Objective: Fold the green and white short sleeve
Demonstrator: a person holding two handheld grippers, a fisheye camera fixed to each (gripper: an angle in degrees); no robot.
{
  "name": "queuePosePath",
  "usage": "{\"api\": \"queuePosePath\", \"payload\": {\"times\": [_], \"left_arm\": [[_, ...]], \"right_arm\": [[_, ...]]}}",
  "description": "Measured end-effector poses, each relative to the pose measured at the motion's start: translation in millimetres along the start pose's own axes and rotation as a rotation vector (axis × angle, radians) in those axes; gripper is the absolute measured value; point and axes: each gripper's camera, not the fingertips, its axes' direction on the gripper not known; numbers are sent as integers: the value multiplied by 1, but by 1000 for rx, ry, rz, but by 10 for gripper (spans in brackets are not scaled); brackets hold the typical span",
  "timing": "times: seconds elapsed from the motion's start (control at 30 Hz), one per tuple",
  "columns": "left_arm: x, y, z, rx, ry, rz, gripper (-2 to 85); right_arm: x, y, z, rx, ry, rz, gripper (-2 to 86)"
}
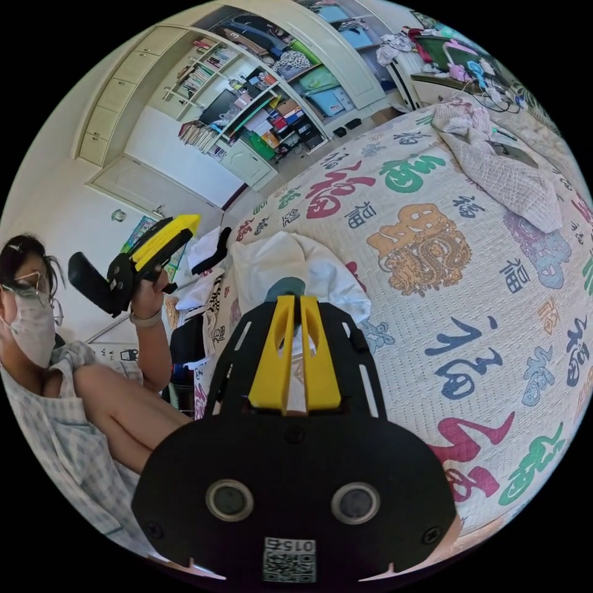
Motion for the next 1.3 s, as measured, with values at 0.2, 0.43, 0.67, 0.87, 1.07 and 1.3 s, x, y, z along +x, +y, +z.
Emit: {"api": "queuePosePath", "payload": {"times": [0.2,0.43,0.67,0.87,1.07,1.3], "left_arm": [[-127,52,16,20,194,-418,3],[-108,52,48,32,558,-351,71],[-124,30,92,26,613,-351,18],[-201,71,88,8,516,-613,9],[-212,106,115,-133,516,-792,13],[-177,107,80,-135,487,-640,83]], "right_arm": [[-31,-43,1,32,41,-160,2],[-58,-55,32,-2,-114,-251,3],[-75,-45,45,-41,-20,-331,10],[-56,-25,56,37,118,-207,42],[-60,31,153,-207,255,-249,105],[-53,68,188,-294,248,-187,112]]}}
